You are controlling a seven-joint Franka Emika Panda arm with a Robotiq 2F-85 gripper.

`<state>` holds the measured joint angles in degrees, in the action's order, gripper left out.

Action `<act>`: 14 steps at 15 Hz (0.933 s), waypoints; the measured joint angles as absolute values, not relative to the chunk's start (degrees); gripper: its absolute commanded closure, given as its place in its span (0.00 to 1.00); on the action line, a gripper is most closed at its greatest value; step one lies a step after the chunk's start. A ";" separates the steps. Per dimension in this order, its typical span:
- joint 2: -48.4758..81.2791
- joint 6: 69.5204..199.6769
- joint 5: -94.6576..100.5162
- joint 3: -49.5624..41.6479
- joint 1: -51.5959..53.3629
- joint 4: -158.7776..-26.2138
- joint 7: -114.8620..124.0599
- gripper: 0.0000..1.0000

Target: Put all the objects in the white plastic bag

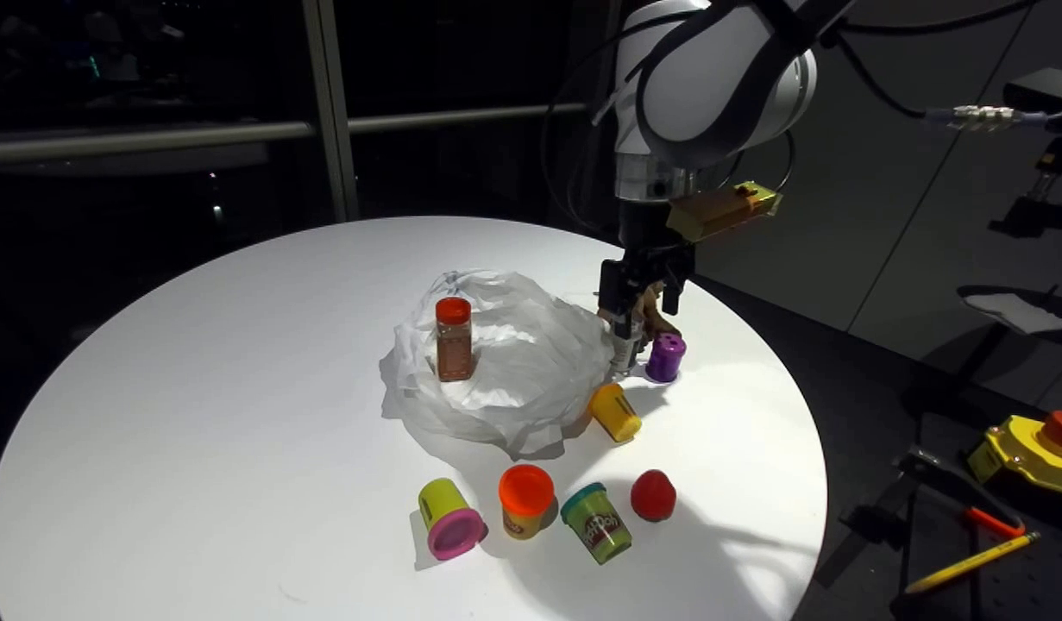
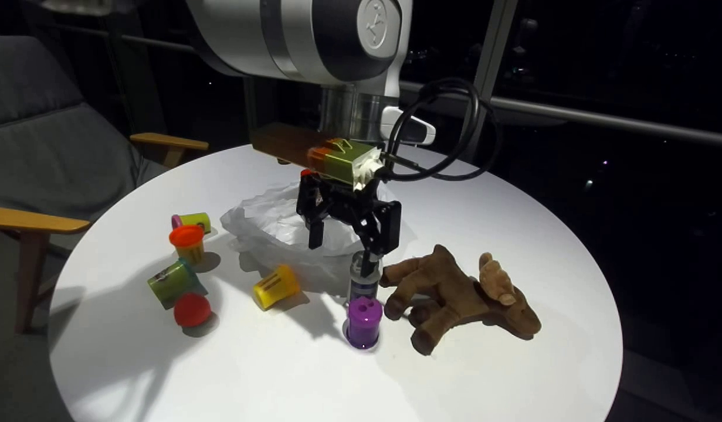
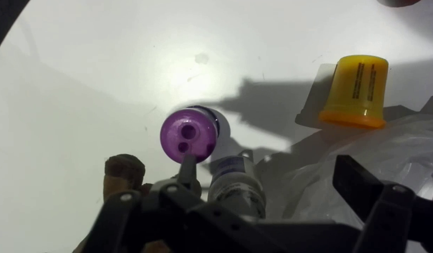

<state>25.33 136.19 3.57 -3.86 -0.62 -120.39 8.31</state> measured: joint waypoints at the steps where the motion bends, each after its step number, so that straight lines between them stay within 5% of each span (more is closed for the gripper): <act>1: 25.98 136.55 3.97 -4.05 -0.35 -119.81 9.11 0.00; 8: 30.26 136.76 7.46 -6.48 1.74 -114.74 15.61 0.00; 9: 30.79 136.75 7.62 -6.72 1.81 -114.14 16.20 0.23; 11: 31.75 136.71 7.64 -7.06 1.82 -113.17 17.05 0.32; 14: 33.31 136.59 7.64 -7.60 1.85 -111.67 18.22 0.58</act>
